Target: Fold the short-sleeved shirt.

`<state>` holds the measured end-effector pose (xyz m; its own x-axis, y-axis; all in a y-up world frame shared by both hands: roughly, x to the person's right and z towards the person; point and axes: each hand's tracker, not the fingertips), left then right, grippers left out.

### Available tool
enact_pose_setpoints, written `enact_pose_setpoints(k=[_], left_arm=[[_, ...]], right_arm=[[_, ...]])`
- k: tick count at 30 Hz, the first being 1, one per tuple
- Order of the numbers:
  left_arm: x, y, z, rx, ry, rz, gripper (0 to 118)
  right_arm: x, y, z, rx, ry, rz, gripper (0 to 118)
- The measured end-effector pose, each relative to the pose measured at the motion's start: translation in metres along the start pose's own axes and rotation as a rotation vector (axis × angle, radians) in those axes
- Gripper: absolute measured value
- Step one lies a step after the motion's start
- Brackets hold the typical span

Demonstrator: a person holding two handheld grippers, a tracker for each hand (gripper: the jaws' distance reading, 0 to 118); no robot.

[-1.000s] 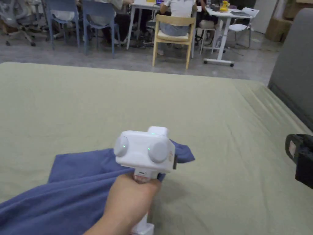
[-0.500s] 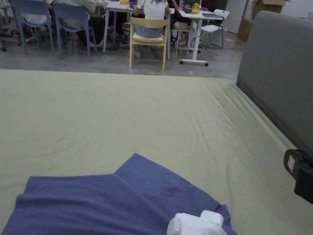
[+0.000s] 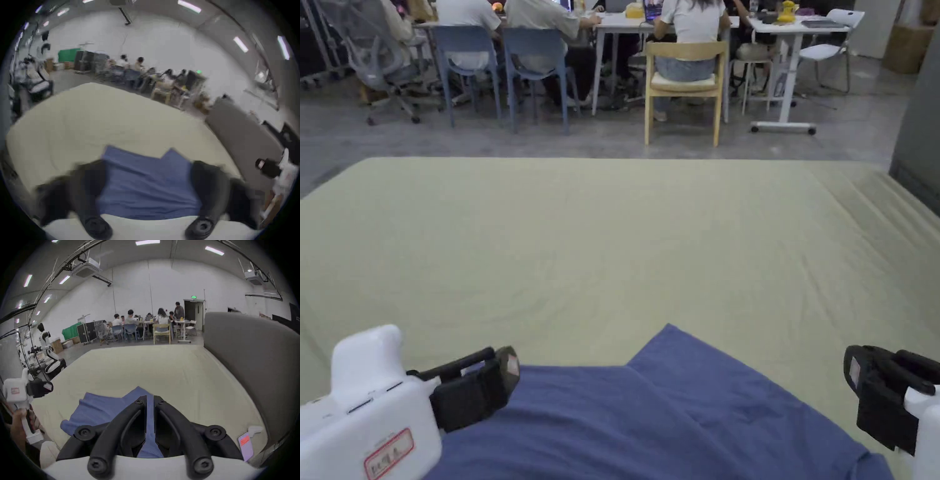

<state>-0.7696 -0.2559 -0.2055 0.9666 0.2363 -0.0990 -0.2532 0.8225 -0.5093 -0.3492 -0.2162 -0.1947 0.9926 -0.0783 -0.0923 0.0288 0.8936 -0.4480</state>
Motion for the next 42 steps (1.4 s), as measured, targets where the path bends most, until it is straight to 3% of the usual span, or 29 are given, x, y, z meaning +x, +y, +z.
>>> enact_pose_setpoints(k=[1, 3, 7, 8, 12, 13, 14, 17, 19, 22, 24, 25, 26, 27, 28, 29, 30, 31, 32, 33, 34, 37, 42], left_arm=[[-0.011, -0.010, 0.000, 0.031, 0.008, -0.017, 2], [-0.025, -0.016, -0.013, -0.050, 0.125, -0.043, 0], [-0.049, -0.005, -0.052, -0.111, 0.094, -0.032, 0], [-0.053, -0.023, -0.081, -0.118, 0.090, -0.037, 3], [-0.063, 0.000, -0.163, -0.204, 0.101, -0.130, 64], [-0.067, 0.002, -0.192, -0.271, 0.095, -0.144, 105], [-0.071, 0.003, -0.223, -0.314, 0.074, -0.158, 118], [-0.084, -0.011, -0.283, -0.495, 0.151, -0.133, 118], [-0.086, -0.019, -0.308, -0.472, 0.138, -0.131, 118], [-0.091, -0.007, -0.353, -0.512, 0.184, -0.259, 118], [-0.088, -0.007, -0.355, -0.549, 0.155, -0.328, 106], [-0.083, -0.004, -0.343, -0.495, 0.170, -0.323, 81], [-0.076, 0.001, -0.331, -0.434, 0.136, -0.321, 29], [-0.070, 0.005, -0.320, -0.388, 0.105, -0.327, 0], [-0.051, 0.001, -0.296, -0.353, 0.008, -0.306, 0], [-0.047, 0.000, -0.283, -0.352, 0.030, -0.295, 0], [-0.043, 0.000, -0.272, -0.340, -0.028, -0.266, 0], [-0.041, 0.001, -0.263, -0.337, -0.079, -0.232, 0], [-0.070, 0.015, -0.287, -0.354, -0.089, -0.199, 0], [-0.072, 0.016, -0.283, -0.344, -0.081, -0.189, 0], [-0.073, 0.017, -0.280, -0.337, -0.070, -0.201, 0], [-0.059, 0.023, -0.247, -0.316, -0.043, -0.238, 0], [-0.065, 0.016, -0.240, -0.330, -0.025, -0.215, 0]], right_arm=[[-0.006, -0.004, -0.010, -0.022, 0.011, 0.002, 11], [-0.018, -0.010, -0.029, -0.057, 0.042, 0.014, 11], [-0.034, -0.017, -0.059, -0.082, 0.042, 0.050, 11], [-0.035, -0.018, -0.066, -0.090, 0.043, 0.050, 11], [-0.037, -0.024, -0.093, -0.133, 0.044, 0.040, 11], [-0.037, -0.026, -0.099, -0.143, 0.041, 0.042, 11], [-0.036, -0.028, -0.104, -0.153, 0.038, 0.045, 11], [-0.030, -0.035, -0.119, -0.195, 0.017, 0.050, 11], [-0.023, -0.040, -0.126, -0.217, 0.003, 0.048, 11], [-0.009, -0.046, -0.142, -0.259, -0.025, 0.037, 11], [0.004, -0.050, -0.157, -0.290, -0.067, 0.058, 11], [0.010, -0.050, -0.164, -0.302, -0.101, 0.082, 11], [0.017, -0.050, -0.171, -0.308, -0.112, 0.097, 11], [0.025, -0.051, -0.179, -0.310, -0.108, 0.098, 11], [0.033, -0.049, -0.188, -0.328, -0.112, 0.101, 11], [0.042, -0.048, -0.198, -0.340, -0.112, 0.099, 11], [0.051, -0.048, -0.211, -0.359, -0.104, 0.098, 19], [0.061, -0.048, -0.225, -0.378, -0.088, 0.092, 52], [0.071, -0.048, -0.241, -0.413, -0.082, 0.072, 106], [0.081, -0.050, -0.265, -0.532, -0.084, 0.036, 118], [0.090, -0.049, -0.279, -0.634, -0.066, 0.010, 118], [0.093, -0.043, -0.316, -0.713, -0.063, 0.001, 117], [0.074, -0.083, -0.336, -0.807, -0.151, 0.129, 105]])
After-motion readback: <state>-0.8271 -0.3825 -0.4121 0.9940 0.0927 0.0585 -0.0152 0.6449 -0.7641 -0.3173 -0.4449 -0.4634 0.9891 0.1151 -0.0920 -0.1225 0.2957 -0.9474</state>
